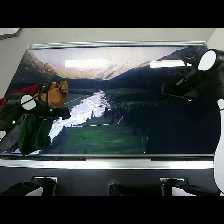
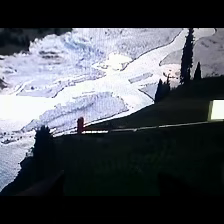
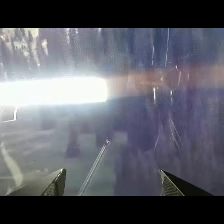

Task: Fold the shirts.

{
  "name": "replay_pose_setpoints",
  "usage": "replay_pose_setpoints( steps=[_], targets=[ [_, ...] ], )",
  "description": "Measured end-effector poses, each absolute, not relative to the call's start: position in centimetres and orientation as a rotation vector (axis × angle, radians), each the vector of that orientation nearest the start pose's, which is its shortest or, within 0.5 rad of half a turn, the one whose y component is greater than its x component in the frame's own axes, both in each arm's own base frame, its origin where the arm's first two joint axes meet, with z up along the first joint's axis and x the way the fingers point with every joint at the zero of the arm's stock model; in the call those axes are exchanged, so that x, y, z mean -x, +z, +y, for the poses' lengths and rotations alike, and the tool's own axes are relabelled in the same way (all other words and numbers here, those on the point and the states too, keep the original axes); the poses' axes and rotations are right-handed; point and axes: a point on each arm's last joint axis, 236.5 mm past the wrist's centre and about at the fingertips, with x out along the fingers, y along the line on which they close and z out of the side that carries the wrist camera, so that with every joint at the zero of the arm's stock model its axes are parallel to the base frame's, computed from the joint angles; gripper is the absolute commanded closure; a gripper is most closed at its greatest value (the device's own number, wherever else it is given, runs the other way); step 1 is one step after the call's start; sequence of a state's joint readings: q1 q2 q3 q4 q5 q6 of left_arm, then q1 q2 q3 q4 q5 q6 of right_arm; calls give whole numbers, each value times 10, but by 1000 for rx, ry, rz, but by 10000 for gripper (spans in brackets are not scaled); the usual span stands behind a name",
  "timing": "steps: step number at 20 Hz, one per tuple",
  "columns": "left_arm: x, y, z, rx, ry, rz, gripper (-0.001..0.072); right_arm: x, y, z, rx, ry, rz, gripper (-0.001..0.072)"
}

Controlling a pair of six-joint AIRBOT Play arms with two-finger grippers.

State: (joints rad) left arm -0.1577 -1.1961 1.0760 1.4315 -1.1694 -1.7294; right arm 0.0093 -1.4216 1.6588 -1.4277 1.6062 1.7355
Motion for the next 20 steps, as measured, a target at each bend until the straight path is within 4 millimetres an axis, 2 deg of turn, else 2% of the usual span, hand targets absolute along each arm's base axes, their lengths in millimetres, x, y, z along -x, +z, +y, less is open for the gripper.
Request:
replay_pose_setpoints(
  steps=[16,18,20],
  targets=[
    [-348,10,-86,163,-107,1310,35,-392,101,37,-225,18,1376,26],
    [-350,10,-86,164,-107,1305,36,-398,103,37,-228,19,1353,26],
    [-359,13,-87,170,-109,1263,36,-409,105,38,-234,19,1304,26]
  ],
)
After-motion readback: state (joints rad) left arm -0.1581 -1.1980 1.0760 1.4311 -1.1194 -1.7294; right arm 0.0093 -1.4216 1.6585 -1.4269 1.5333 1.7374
